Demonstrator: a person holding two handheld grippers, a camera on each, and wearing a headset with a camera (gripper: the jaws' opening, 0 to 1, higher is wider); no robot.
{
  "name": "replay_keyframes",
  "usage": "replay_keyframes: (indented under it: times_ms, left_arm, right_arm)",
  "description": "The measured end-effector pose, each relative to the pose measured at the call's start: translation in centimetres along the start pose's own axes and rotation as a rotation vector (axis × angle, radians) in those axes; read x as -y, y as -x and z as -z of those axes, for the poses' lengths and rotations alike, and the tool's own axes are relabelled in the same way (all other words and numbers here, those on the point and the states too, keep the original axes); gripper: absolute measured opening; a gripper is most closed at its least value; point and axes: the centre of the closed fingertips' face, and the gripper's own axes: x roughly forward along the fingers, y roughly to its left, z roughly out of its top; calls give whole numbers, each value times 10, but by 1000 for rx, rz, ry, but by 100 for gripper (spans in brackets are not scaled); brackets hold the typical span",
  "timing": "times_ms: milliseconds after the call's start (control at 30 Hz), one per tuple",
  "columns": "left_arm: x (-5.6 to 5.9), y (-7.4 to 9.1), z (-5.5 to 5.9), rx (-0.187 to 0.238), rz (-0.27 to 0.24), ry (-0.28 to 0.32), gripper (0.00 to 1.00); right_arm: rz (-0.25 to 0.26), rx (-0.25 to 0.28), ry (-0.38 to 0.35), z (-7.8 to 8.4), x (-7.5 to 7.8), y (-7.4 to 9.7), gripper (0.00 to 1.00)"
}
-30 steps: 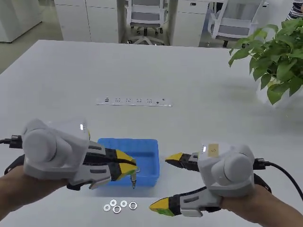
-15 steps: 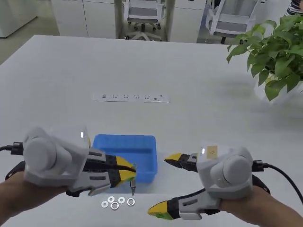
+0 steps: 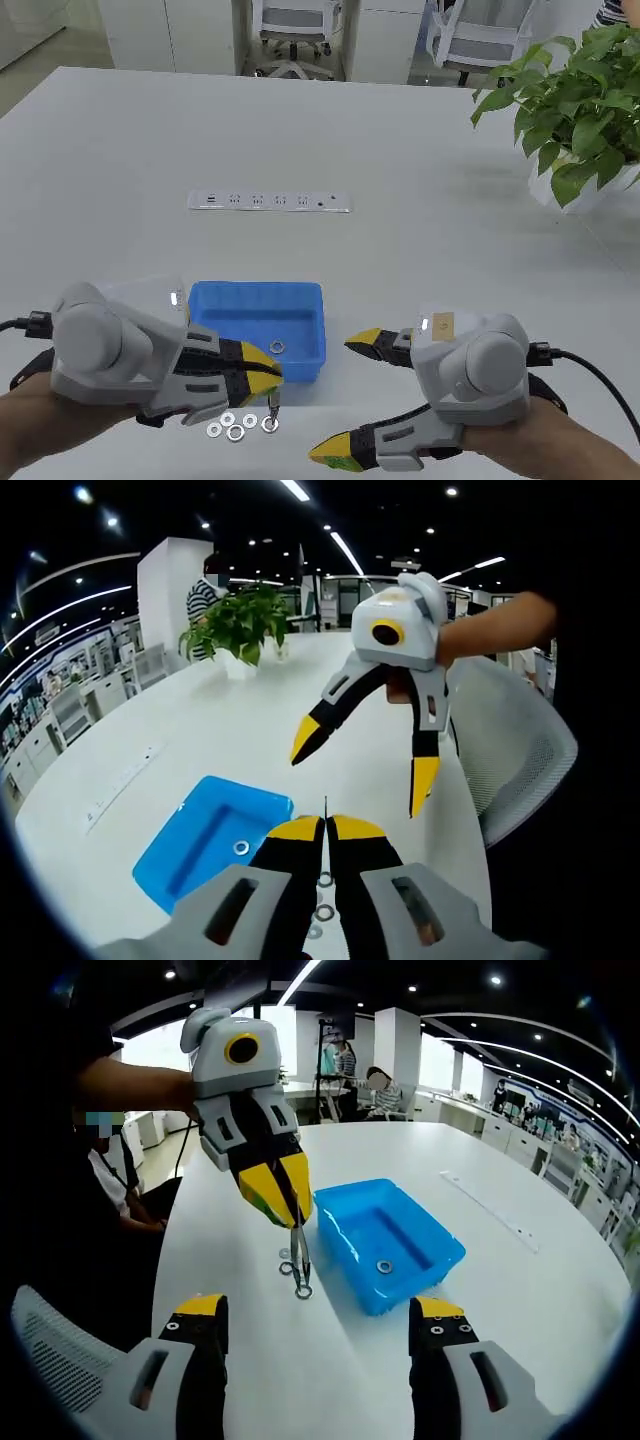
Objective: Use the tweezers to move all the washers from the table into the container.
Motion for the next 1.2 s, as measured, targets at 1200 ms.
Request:
replay_keyframes:
  times_ms: [1200]
  left_arm:
    - [4,-3,8,-10,23,8,6]
  right_arm:
    - [-42,-4,24,3,-9,-7,68]
